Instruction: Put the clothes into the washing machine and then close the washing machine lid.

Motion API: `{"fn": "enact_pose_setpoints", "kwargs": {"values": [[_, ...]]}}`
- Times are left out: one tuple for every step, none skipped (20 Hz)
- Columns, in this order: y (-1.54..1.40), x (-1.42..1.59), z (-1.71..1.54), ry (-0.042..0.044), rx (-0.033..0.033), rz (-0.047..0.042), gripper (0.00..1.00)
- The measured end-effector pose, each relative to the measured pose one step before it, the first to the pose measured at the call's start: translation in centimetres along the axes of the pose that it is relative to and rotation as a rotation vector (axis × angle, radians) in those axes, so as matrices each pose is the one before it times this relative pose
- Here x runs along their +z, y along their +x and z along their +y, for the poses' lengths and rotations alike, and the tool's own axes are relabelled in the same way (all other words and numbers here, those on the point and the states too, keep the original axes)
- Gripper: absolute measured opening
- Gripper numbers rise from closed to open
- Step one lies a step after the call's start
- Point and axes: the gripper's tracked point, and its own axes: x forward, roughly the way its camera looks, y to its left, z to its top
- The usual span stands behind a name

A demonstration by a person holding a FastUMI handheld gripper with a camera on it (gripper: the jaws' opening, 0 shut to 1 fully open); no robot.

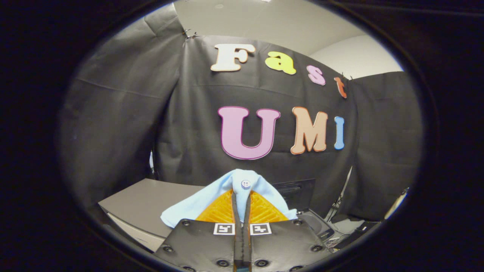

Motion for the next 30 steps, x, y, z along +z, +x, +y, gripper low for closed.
{"fn": "enact_pose_setpoints", "kwargs": {"values": [[-0.275, 0.231, -0.927, 0.00883, -0.00743, -0.00215, 0.00], [-0.199, 0.278, -0.696, 0.00346, -0.00417, -0.00324, 0.00], [-0.262, 0.460, -0.863, 0.00231, -0.00820, -0.00391, 0.00], [0.089, 0.238, -1.060, 0.00100, -0.00730, -0.00541, 0.00], [-0.063, 0.275, -0.658, 0.00932, 0.00156, -0.00528, 0.00], [0.067, 0.102, -0.479, 0.01375, 0.00590, -0.00497, 0.00], [0.012, 0.140, -0.620, 0.00639, -0.00083, -0.00541, 0.01], [-0.058, 0.013, -1.136, 0.00151, -0.00321, -0.00488, 0.00], [-0.098, -0.110, -0.961, -0.00002, -0.00524, -0.00404, 0.00], [-0.246, -0.192, -0.860, -0.00618, -0.00768, -0.00685, 0.00], [-0.141, -0.183, -0.808, -0.00734, -0.00732, -0.00377, 0.00], [-0.029, -0.372, -0.744, -0.00510, -0.00884, -0.00068, 0.00], [0.134, -0.124, -0.975, 0.00000, -0.01234, -0.00382, 0.00], [0.196, 0.045, -0.762, 0.00303, -0.00894, -0.00741, 0.00], [0.020, 0.174, -0.482, 0.00133, -0.00692, -0.00772, 0.00], [0.236, -0.065, -0.605, -0.00529, -0.00756, -0.00620, 0.00], [0.298, 0.020, -0.614, -0.00746, -0.00918, -0.00099, 0.00], [0.317, -0.132, -0.442, -0.00901, -0.00926, 0.00246, 0.00], [0.346, -0.048, -0.313, -0.00865, -0.00376, -0.00325, 0.00], [0.407, 0.012, -0.305, -0.00110, 0.00027, -0.00816, 0.00], [0.528, 0.001, -0.228, 0.00070, 0.00486, -0.01071, 0.00], [0.728, -0.295, -0.310, 0.00264, 0.00267, -0.00486, 0.00], [0.802, -0.825, -0.533, 0.00381, -0.00199, 0.01186, 0.00], [0.764, -1.052, -0.454, -0.00559, -0.00399, 0.01658, 0.00], [0.847, -1.122, -0.441, -0.00877, -0.00194, 0.02069, 0.00], [0.839, -1.060, -0.106, -0.01118, 0.00155, 0.01883, 0.00], [0.843, -0.915, -0.375, -0.00406, 0.00055, 0.01148, 0.00], [0.964, -1.065, -0.147, 0.00285, 0.00367, 0.01039, 0.00], [1.017, -1.254, -0.155, 0.00005, 0.00032, 0.01295, 0.00], [1.025, -1.467, -0.236, -0.00440, -0.00003, 0.01807, 0.00]]}}
